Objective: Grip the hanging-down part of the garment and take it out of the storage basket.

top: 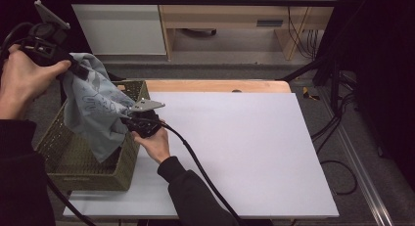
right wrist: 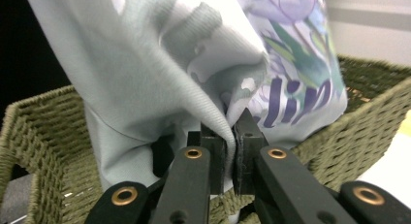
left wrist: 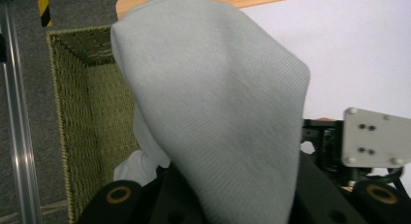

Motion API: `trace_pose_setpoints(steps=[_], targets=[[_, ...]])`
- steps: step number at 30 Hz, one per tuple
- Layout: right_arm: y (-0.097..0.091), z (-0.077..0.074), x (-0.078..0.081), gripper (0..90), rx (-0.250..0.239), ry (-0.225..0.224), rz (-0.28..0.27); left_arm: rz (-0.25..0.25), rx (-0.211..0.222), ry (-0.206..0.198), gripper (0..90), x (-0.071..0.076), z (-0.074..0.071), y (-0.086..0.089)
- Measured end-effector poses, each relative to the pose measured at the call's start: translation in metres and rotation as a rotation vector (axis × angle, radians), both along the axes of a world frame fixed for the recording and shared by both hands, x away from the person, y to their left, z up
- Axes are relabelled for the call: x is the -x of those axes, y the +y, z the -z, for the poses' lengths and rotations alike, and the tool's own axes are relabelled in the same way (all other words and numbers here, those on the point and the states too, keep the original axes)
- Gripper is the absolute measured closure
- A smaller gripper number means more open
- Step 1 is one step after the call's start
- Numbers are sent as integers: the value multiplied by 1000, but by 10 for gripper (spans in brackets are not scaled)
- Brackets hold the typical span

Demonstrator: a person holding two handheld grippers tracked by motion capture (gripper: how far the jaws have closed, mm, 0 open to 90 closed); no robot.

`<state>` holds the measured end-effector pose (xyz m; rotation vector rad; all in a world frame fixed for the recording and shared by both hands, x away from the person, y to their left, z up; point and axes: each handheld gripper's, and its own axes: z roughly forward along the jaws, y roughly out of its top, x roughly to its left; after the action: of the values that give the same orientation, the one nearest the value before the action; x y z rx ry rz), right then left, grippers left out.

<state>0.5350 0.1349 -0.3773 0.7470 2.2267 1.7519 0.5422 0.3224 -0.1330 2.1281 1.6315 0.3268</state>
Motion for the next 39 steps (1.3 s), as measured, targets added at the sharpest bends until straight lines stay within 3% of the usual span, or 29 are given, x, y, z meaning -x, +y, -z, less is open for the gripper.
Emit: trace_pose_setpoints(steps=[4,13,22,36,39], targets=[[-15,-15,5,863,-20,-26,-4,-5,1,5,815,0,1,2],[-36,-30,11,864,-39,-52,0,-5,-1,10,815,-1,5,2],[-57,-52,20,865,-51,-109,4,-10,-4,4,815,0,5,3],[-91,-101,43,865,-55,-224,48,16,-10,-4,815,2,1,-12],[-94,-105,46,866,-55,-235,53,25,-10,-3,815,2,0,-16]])
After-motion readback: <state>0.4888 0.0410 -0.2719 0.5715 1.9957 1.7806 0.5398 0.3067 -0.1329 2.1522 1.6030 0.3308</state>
